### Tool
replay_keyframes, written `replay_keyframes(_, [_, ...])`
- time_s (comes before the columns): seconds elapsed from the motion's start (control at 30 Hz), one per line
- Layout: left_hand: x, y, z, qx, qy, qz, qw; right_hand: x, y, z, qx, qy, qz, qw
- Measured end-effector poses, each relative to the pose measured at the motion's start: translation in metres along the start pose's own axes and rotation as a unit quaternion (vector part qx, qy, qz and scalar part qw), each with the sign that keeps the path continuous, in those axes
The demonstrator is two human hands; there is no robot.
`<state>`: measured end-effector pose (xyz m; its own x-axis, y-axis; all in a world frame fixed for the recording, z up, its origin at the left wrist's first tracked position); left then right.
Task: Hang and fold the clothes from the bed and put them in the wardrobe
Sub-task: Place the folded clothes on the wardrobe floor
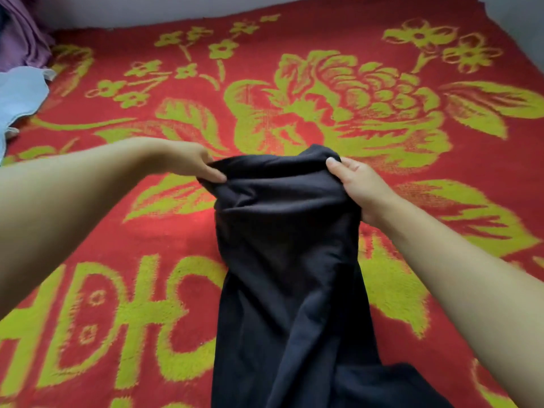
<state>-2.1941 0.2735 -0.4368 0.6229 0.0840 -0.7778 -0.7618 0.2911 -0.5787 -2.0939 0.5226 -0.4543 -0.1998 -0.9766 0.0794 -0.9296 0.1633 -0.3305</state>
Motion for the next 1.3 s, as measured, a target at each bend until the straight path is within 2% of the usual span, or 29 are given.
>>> replay_keyframes(0.07, [-0.035, 0.008, -0.017, -0.039, -0.072, 0.143, 0.986, -0.008, 0.01, 0.015, -0.019, -0.12, 0.07, 0.99])
replay_keyframes(0.13, [-0.043, 0.013, -0.02, -0.086, -0.026, 0.263, 0.961, -0.016, 0.018, 0.021, -0.04, -0.23, 0.132, 0.963])
replay_keyframes(0.23, [-0.014, 0.009, -0.001, -0.125, -0.027, 0.345, 0.93, -0.024, 0.016, 0.031, -0.026, -0.263, 0.183, 0.947])
replay_keyframes(0.3, [0.015, -0.003, 0.021, -0.077, -0.043, 0.379, 0.921, -0.02, 0.012, 0.042, -0.019, -0.291, 0.158, 0.943])
replay_keyframes(0.4, [0.067, -0.048, 0.054, 0.037, -0.031, 0.41, 0.911, -0.022, -0.002, 0.052, 0.002, -0.366, 0.125, 0.922])
replay_keyframes(0.47, [0.108, -0.102, 0.079, 0.134, -0.048, 0.418, 0.897, -0.032, -0.018, 0.062, 0.042, -0.391, 0.118, 0.912])
replay_keyframes(0.53, [0.161, -0.159, 0.101, 0.22, -0.062, 0.383, 0.895, -0.04, -0.04, 0.082, 0.111, -0.409, 0.077, 0.902])
replay_keyframes(0.57, [0.191, -0.184, 0.11, 0.24, -0.069, 0.347, 0.904, -0.039, -0.053, 0.096, 0.15, -0.391, 0.038, 0.907])
replay_keyframes(0.63, [0.243, -0.223, 0.114, 0.211, -0.103, 0.282, 0.93, -0.039, -0.077, 0.115, 0.2, -0.32, -0.004, 0.926])
replay_keyframes(0.7, [0.276, -0.247, 0.105, 0.143, -0.19, 0.243, 0.941, -0.057, -0.082, 0.107, 0.148, -0.317, 0.066, 0.935])
replay_keyframes(0.77, [0.282, -0.255, 0.097, 0.116, -0.275, 0.231, 0.926, -0.079, -0.085, 0.092, 0.065, -0.334, 0.176, 0.924])
replay_keyframes(0.83, [0.27, -0.249, 0.087, 0.107, -0.294, 0.254, 0.915, -0.081, -0.093, 0.093, 0.058, -0.28, 0.205, 0.936])
replay_keyframes(0.93, [0.242, -0.22, 0.059, 0.039, -0.261, 0.3, 0.917, -0.049, -0.112, 0.109, 0.072, -0.264, 0.113, 0.955])
replay_keyframes(1.0, [0.229, -0.197, 0.038, -0.038, -0.21, 0.305, 0.928, -0.03, -0.131, 0.116, 0.073, -0.311, 0.045, 0.946])
replay_keyframes(1.07, [0.227, -0.183, 0.014, -0.139, -0.179, 0.284, 0.932, -0.023, -0.156, 0.132, 0.114, -0.384, -0.041, 0.915])
replay_keyframes(1.13, [0.237, -0.178, 0.005, -0.196, -0.167, 0.23, 0.939, -0.016, -0.189, 0.153, 0.179, -0.394, -0.168, 0.886])
replay_keyframes(1.2, [0.25, -0.184, 0.009, -0.205, -0.131, 0.18, 0.953, -0.02, -0.221, 0.167, 0.22, -0.433, -0.257, 0.836])
replay_keyframes(1.3, [0.266, -0.209, 0.014, -0.18, -0.066, 0.176, 0.966, -0.049, -0.25, 0.175, 0.214, -0.554, -0.277, 0.756])
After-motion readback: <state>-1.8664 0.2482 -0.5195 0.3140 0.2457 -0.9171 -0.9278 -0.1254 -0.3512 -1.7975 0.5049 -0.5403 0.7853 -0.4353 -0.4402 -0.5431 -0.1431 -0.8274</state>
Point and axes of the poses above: each hand's wrist, its own y-axis towards the middle knuckle, its own x-axis out of the palm, z = x × y, the point moved 10 cm from there along y, towards the middle knuckle, and after that the axes turned 4 degrees about z, right-handed, at the moved point
